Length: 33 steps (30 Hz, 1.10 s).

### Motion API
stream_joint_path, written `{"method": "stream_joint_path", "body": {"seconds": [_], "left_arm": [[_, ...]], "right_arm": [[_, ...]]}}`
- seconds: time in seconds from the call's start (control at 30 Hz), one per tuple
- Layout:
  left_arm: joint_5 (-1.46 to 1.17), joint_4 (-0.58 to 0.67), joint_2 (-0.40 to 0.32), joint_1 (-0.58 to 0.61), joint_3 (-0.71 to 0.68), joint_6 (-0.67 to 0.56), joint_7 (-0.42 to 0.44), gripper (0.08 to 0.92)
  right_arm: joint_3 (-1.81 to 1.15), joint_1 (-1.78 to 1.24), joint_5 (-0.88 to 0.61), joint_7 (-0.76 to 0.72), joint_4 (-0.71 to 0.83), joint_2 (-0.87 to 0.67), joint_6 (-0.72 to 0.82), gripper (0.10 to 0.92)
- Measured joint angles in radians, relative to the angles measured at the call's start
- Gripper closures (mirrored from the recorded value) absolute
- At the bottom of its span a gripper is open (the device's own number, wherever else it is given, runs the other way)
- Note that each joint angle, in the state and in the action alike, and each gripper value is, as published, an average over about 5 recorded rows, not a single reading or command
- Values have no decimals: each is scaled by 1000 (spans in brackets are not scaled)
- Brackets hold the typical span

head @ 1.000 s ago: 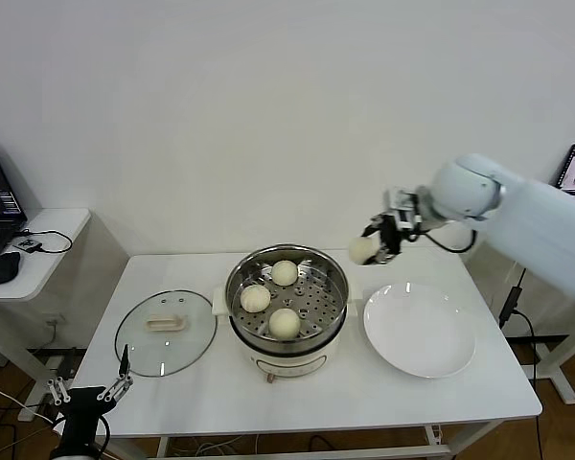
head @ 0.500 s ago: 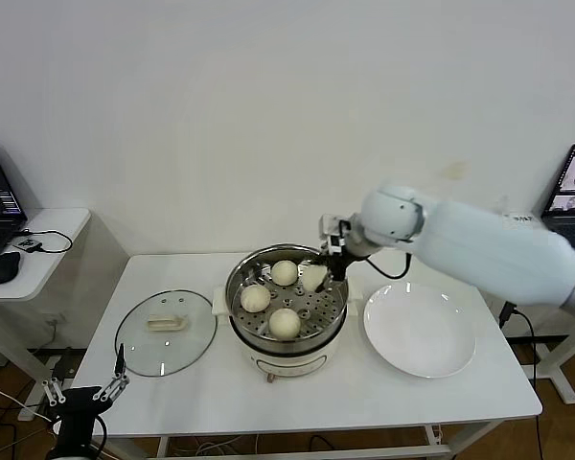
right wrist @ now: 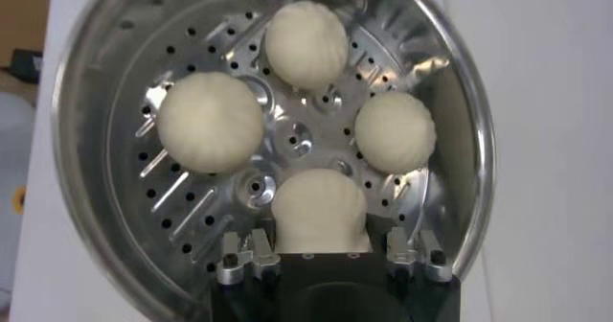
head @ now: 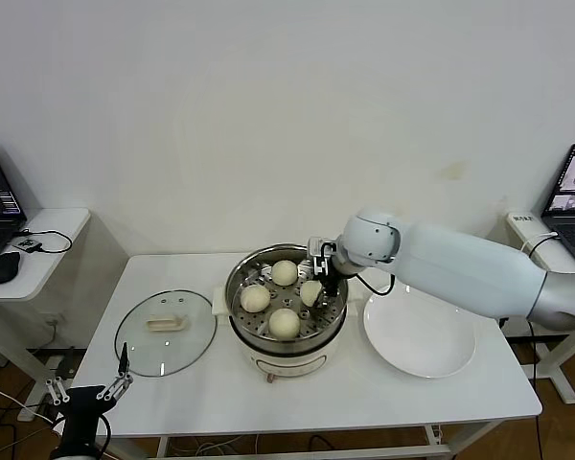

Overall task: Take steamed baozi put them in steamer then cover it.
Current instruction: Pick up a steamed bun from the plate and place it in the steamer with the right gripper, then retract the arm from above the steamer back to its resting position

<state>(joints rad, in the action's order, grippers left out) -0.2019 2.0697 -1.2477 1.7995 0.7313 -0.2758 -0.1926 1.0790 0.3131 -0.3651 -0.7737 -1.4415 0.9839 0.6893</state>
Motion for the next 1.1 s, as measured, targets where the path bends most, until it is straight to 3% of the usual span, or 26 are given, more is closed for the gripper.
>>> {"method": "stream_joint_path", "body": {"seconds": [0.2,0.47,0.8,1.1], "left_arm": [[2,7,-2,7,1,0,-1,177],[3,15,-3,16,4,0,-1,177],[-3,8,8,4,6,1,-4,177],[-9,-17,21,-22,-4,23,-11,177]], "right_arm": [[-17,-25,20,13,13,4,2,396],[-54,-34,18,24,-6,-18,9,214],[-177,-71,-40,72,-132,-148,-13,202],[-469,-387,-112,335,-293,-333,-185,202]]}}
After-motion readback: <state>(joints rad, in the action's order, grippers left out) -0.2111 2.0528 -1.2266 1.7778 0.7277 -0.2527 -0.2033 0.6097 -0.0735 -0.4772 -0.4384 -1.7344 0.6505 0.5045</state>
